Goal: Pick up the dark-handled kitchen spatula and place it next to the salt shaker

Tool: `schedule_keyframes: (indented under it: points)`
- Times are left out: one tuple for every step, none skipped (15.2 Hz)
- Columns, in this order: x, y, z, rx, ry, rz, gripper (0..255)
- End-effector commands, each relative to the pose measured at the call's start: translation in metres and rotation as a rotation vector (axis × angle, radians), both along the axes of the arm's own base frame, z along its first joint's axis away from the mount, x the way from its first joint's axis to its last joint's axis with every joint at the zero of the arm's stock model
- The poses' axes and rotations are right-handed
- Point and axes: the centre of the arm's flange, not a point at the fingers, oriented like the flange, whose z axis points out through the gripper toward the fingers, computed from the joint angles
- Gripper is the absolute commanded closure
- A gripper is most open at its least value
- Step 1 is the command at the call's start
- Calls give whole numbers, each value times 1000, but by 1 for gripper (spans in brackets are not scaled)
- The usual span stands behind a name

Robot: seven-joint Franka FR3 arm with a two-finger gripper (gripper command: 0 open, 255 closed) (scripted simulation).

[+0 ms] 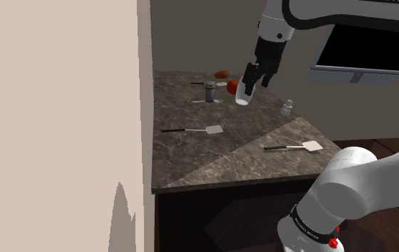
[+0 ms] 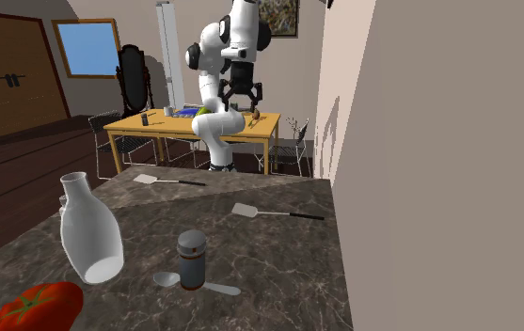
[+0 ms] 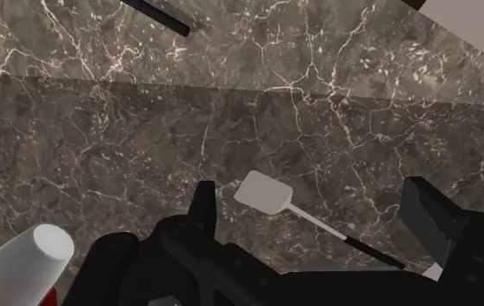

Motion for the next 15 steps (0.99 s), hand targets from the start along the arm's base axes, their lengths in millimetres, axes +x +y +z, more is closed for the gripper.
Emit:
schedule_keyframes:
  points:
    - [0,0,0,0,0,0,0]
    - [9,-5,-9,4,2,40,0]
    - [18,-9,-17,8,5,79,0]
    - [27,-13,-26,13,7,119,0]
    - [36,-16,-35,17,10,158,0]
    - [45,-19,-44,21,12,198,0]
    - [55,-22,-53,25,14,237,0]
    - [64,-24,-62,30,17,277,0]
    - [74,-26,-71,34,19,316,0]
    - [83,-28,-80,38,22,356,0]
    - [93,-29,-89,42,24,395,0]
    - [103,-29,-98,46,26,435,0]
    - [112,-29,-107,51,29,475,0]
    - [122,-29,-116,55,31,514,0]
    - [131,-28,-125,59,34,554,0]
